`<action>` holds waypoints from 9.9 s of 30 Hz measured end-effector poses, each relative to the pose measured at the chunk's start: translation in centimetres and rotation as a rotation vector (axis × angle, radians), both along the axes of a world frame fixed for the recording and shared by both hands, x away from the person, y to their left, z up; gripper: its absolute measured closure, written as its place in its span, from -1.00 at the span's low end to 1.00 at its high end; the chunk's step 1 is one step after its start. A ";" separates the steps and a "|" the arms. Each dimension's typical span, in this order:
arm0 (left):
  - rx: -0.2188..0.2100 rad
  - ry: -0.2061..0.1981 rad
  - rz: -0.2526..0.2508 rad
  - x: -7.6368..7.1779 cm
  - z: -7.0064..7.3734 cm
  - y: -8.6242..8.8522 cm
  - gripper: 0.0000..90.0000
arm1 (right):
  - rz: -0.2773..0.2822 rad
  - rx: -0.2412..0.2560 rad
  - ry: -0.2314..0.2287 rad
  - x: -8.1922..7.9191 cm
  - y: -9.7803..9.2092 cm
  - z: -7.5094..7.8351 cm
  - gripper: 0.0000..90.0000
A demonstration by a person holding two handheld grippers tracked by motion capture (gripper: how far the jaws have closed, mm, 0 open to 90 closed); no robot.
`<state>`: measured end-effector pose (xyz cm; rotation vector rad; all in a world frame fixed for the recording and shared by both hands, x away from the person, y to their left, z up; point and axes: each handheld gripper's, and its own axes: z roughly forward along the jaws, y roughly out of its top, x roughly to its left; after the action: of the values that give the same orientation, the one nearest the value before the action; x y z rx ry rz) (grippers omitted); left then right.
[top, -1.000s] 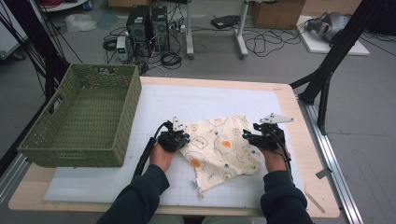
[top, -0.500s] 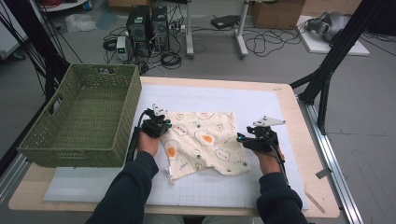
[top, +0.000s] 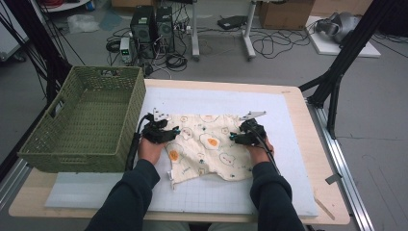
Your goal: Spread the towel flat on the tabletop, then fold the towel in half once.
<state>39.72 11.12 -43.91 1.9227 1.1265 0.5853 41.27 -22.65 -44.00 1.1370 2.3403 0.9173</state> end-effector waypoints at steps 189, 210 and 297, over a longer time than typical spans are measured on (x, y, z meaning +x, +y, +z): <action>-0.230 -0.098 -0.207 -4.4 1.9 2.8 -0.50 | -0.151 0.127 -0.139 -3.9 -5.5 3.8 -0.03; -0.276 -0.094 -0.275 -6.1 1.8 3.4 -0.52 | -0.051 0.157 -0.186 -9.8 -7.3 2.5 -0.76; -0.063 0.060 -0.104 5.4 -0.4 0.1 0.92 | -0.016 0.233 -0.093 -8.3 -6.7 2.2 -0.76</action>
<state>45.11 11.18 -44.33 1.9429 1.0621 0.4330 33.02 -29.33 -41.84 1.1711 2.1905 1.2347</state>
